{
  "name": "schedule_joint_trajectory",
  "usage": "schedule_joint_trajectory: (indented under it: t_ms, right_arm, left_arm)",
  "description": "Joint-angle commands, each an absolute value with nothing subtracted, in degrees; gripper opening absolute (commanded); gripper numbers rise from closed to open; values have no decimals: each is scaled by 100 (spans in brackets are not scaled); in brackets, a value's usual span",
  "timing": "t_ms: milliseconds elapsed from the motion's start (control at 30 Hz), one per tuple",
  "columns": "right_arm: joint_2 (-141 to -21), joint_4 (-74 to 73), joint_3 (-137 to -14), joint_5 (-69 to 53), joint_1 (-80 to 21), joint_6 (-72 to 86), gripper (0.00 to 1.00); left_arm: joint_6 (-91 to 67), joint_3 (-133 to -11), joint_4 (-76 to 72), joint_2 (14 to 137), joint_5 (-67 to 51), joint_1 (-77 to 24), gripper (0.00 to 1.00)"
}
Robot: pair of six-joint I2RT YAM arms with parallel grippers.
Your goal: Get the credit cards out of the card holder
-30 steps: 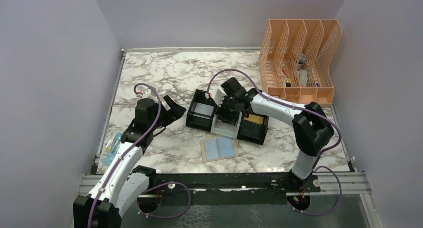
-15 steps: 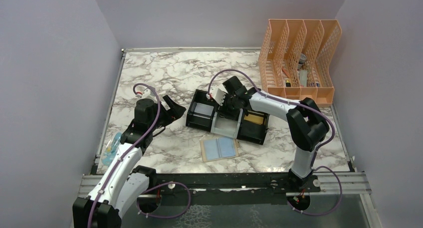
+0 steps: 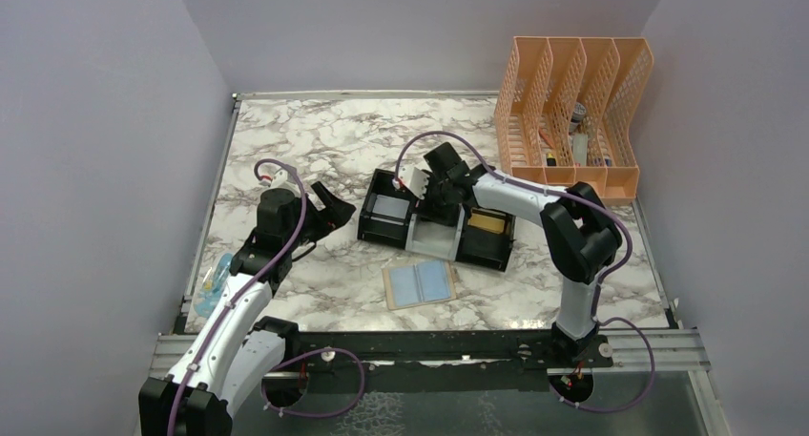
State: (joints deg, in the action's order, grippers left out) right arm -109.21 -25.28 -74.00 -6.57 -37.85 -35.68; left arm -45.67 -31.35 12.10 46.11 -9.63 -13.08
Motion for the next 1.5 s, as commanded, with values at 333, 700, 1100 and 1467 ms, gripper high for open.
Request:
schedule_joint_trajectory:
  t_ms: [333,700,1100,1467]
  right_arm:
    - [-10694,-2153,-7500,-135,-3717,-3350,71]
    - [-9529,-1848,-7306,-770,-3724,-1620,73]
    - [-7437,-943,-4799,-3105,-3763,3173,51]
    - [-7149,-1424,-3740,-2014,-4398,3522,43]
  left_arm:
    - [-4543,-3316,1314,4427,-949,-1274,84]
    - [-4447,-3216,1372,4432,-1181,-1274,84]
    - [-4615,-2675,1224,4628,-1473,-2468,79]
    - [-5182,-2347,465,5339,-626,-4154,64]
